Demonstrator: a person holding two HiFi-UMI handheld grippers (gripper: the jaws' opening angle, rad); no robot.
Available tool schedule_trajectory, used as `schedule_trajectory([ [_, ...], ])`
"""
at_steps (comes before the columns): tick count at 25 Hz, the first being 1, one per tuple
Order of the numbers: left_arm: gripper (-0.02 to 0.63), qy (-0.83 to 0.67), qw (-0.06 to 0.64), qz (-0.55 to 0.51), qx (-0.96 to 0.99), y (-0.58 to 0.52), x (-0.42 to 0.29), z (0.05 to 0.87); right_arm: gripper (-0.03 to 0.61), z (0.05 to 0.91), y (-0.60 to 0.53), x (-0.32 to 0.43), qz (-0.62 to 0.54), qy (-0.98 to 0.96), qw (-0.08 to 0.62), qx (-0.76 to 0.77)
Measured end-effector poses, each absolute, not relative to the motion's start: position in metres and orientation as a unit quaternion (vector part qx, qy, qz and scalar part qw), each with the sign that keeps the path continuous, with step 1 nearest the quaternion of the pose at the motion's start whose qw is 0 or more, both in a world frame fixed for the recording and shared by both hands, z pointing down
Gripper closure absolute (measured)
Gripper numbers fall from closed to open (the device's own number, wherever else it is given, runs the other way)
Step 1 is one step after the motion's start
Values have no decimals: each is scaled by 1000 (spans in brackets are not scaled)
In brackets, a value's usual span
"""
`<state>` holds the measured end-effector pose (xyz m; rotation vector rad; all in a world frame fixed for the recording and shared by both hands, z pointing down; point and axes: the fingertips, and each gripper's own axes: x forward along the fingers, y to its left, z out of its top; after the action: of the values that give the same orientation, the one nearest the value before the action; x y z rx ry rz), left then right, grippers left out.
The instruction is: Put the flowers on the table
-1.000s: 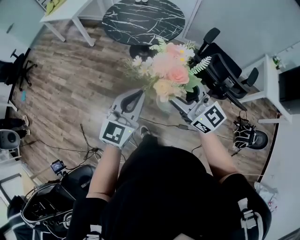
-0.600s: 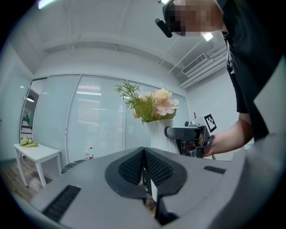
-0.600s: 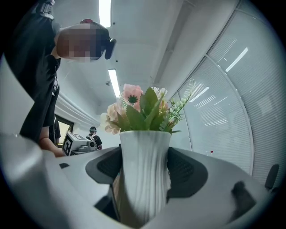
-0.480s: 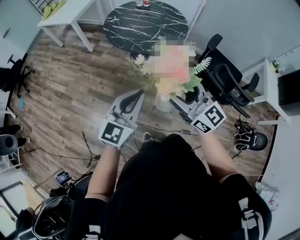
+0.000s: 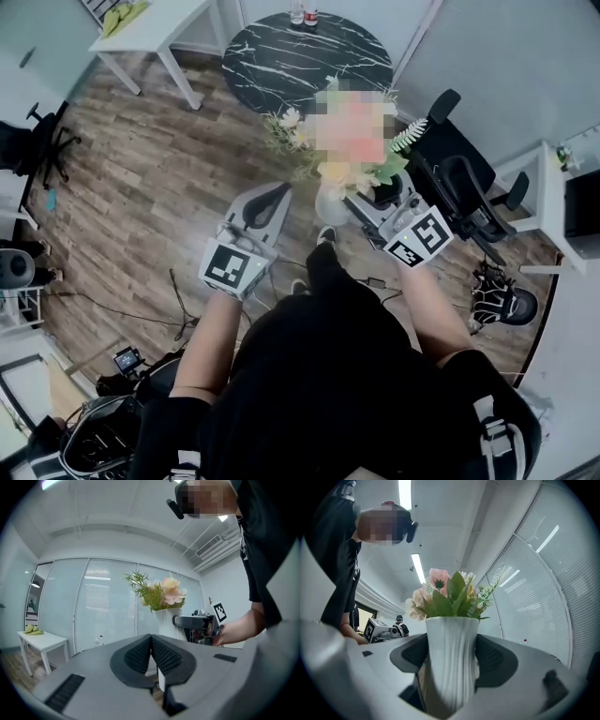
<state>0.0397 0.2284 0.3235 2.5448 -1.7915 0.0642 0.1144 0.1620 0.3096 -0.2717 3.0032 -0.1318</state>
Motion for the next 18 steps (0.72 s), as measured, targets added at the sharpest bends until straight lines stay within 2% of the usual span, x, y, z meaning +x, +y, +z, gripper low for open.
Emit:
schedule_trajectory([
  [12, 601, -599, 27, 39, 800, 99, -9, 328, 256, 318, 36, 57, -50, 995, 63, -58],
  [18, 601, -602, 27, 35, 797, 89, -10, 326, 256, 316, 27, 52, -44, 996, 64, -52],
])
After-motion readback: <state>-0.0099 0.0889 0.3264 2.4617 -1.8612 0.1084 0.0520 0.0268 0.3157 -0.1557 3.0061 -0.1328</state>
